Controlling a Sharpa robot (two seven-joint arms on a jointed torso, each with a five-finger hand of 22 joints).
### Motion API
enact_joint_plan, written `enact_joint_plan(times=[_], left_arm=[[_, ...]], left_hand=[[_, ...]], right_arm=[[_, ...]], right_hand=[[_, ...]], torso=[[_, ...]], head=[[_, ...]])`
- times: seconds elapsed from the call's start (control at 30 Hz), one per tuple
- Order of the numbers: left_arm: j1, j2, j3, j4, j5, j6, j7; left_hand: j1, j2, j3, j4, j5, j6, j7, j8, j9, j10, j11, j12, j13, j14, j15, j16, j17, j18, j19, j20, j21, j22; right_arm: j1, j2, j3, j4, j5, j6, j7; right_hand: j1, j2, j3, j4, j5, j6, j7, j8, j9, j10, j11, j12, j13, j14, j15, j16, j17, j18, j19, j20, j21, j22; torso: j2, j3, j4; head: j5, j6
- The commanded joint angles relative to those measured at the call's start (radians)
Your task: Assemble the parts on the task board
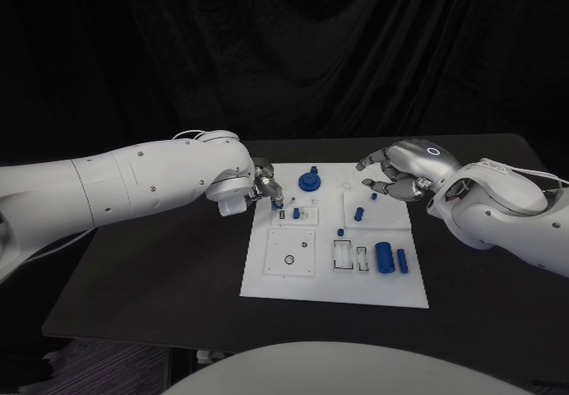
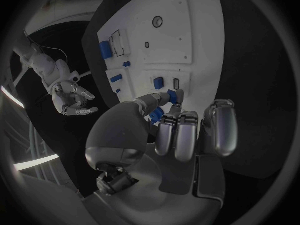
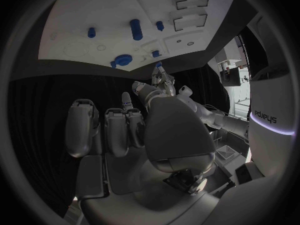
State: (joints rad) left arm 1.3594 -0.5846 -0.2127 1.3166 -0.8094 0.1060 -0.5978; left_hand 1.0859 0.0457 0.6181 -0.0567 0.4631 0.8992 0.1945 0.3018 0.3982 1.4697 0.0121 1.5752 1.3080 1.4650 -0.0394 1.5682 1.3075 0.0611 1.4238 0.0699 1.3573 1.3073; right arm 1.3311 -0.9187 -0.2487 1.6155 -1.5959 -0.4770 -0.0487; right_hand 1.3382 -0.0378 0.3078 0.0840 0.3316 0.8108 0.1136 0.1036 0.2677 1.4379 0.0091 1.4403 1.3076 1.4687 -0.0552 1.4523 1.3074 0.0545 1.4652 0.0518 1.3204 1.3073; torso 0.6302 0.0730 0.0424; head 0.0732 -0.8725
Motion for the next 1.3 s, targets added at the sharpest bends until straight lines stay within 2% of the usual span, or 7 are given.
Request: enact_joint_plan(times=[0.03, 0.23, 0.4, 0.67, 1.3], left_arm=[[-0.003, -0.003, 0.001, 0.007, 0.01, 0.012, 0.004], [-0.007, -0.007, 0.001, 0.011, 0.01, 0.012, 0.009], [-0.011, -0.007, 0.001, 0.008, 0.01, 0.019, 0.02], [-0.021, -0.007, 0.001, 0.005, 0.01, 0.008, 0.03], [-0.031, 0.002, 0.001, -0.005, 0.01, 0.005, 0.031]], left_hand=[[-0.012, 0.001, -0.008, 0.0, -0.008, 0.107, -0.108, -0.008, 0.002, 0.101, -0.003, -0.004, 0.263, 0.106, 0.0, 0.003, 0.263, -0.003, -0.011, 0.001, -0.008, 0.184], [-0.018, 0.0, -0.014, 0.001, -0.014, 0.104, -0.107, -0.011, 0.005, 0.101, -0.001, -0.004, 0.263, 0.106, 0.002, 0.003, 0.263, -0.002, -0.015, 0.003, -0.014, 0.182], [-0.019, 0.001, -0.016, 0.001, -0.017, 0.103, -0.107, -0.011, 0.007, 0.101, -0.001, -0.004, 0.263, 0.106, 0.003, 0.003, 0.263, -0.001, -0.018, 0.004, -0.018, 0.181], [-0.026, 0.002, -0.032, 0.003, -0.038, 0.093, -0.103, -0.018, 0.017, 0.101, 0.003, -0.004, 0.263, 0.106, 0.007, 0.003, 0.263, 0.003, -0.033, 0.008, -0.038, 0.176], [-0.034, 0.003, -0.053, 0.011, -0.063, 0.092, -0.104, -0.018, 0.031, 0.101, 0.004, -0.004, 0.263, 0.106, 0.009, 0.003, 0.263, 0.004, -0.037, 0.011, -0.044, 0.175]], right_arm=[[-0.004, 0.0, 0.001, 0.0, 0.016, 0.015, -0.019], [-0.007, 0.0, 0.001, 0.0, 0.023, 0.021, -0.019], [-0.008, 0.001, 0.001, 0.0, 0.025, 0.027, -0.022], [-0.009, -0.001, 0.001, 0.002, 0.025, 0.038, -0.028], [-0.009, -0.001, 0.001, 0.002, 0.025, 0.055, -0.037]], right_hand=[[0.008, 0.002, 0.007, 0.001, 0.006, 0.007, -0.002, 0.003, -0.002, -0.008, 0.0, -0.006, 0.106, 0.054, -0.002, -0.005, 0.07, 0.002, 0.007, 0.0, -0.003, 0.188], [0.01, 0.002, 0.009, 0.0, 0.007, 0.008, -0.001, 0.004, -0.003, -0.011, 0.0, -0.009, 0.102, 0.054, -0.002, -0.005, 0.07, 0.003, 0.006, 0.0, -0.005, 0.188], [0.011, 0.002, 0.01, -0.001, 0.007, 0.008, -0.001, 0.004, -0.003, -0.012, 0.0, -0.01, 0.101, 0.054, -0.002, -0.005, 0.07, 0.003, 0.006, 0.0, -0.005, 0.188], [0.011, 0.001, 0.01, -0.001, 0.008, 0.008, -0.001, 0.004, -0.003, -0.015, 0.0, -0.013, 0.097, 0.054, -0.002, -0.005, 0.07, 0.003, 0.006, 0.0, -0.006, 0.188], [0.012, 0.001, 0.012, -0.001, 0.007, 0.012, -0.001, 0.006, -0.004, -0.02, 0.001, -0.019, 0.091, 0.053, -0.002, -0.006, 0.069, 0.003, 0.006, 0.0, -0.006, 0.188]], torso=[[0.0, -0.0001, -0.0035], [0.001, 0.0001, -0.0044], [0.0, 0.0001, -0.0008], [0.0, -0.0006, -0.003], [0.0, 0.0017, -0.0037]], head=[[0.003, 0.0], [0.005, 0.0], [0.0, 0.0], [-0.001, 0.0], [-0.005, 0.0]])
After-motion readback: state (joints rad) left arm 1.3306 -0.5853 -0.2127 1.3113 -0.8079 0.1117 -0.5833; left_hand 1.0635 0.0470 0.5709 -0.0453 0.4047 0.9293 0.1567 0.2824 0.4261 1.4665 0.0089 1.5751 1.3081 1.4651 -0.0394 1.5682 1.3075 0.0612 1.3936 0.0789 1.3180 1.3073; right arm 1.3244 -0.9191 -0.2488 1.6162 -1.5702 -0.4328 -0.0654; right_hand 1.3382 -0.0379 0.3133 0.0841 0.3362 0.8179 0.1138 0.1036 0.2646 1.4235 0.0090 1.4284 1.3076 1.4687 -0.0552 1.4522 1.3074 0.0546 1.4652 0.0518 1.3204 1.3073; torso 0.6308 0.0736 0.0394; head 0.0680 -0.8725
